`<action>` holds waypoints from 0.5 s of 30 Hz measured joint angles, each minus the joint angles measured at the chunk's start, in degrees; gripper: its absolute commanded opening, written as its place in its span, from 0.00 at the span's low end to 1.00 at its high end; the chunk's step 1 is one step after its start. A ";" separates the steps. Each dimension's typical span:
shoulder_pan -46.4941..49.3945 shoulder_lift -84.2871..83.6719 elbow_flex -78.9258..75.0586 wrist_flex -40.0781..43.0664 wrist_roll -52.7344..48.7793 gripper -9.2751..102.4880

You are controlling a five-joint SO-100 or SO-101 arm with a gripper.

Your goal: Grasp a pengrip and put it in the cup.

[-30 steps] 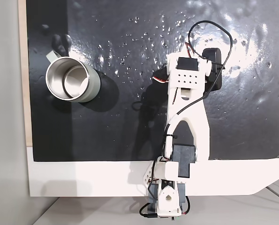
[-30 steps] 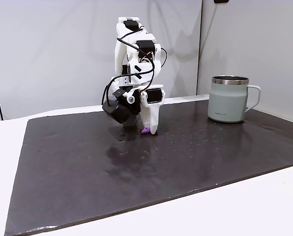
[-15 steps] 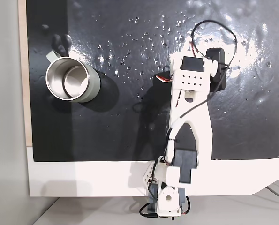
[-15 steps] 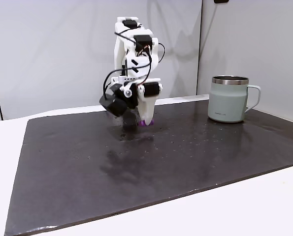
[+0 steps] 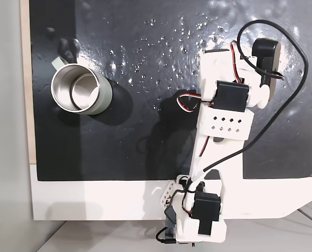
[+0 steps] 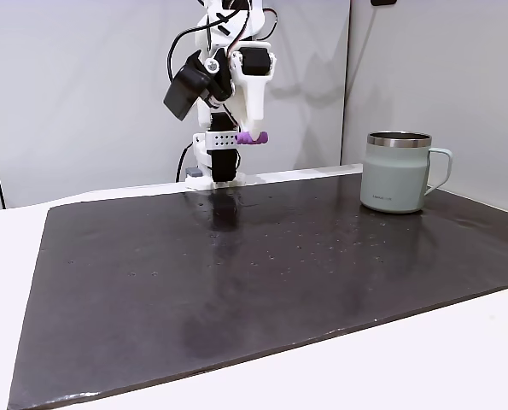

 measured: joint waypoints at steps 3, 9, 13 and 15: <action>-4.48 0.00 -2.99 1.76 1.41 0.08; -14.77 -2.29 -12.74 5.98 5.27 0.08; -22.41 -5.54 -18.81 7.82 7.21 0.08; -26.28 -7.65 -22.06 8.61 7.65 0.08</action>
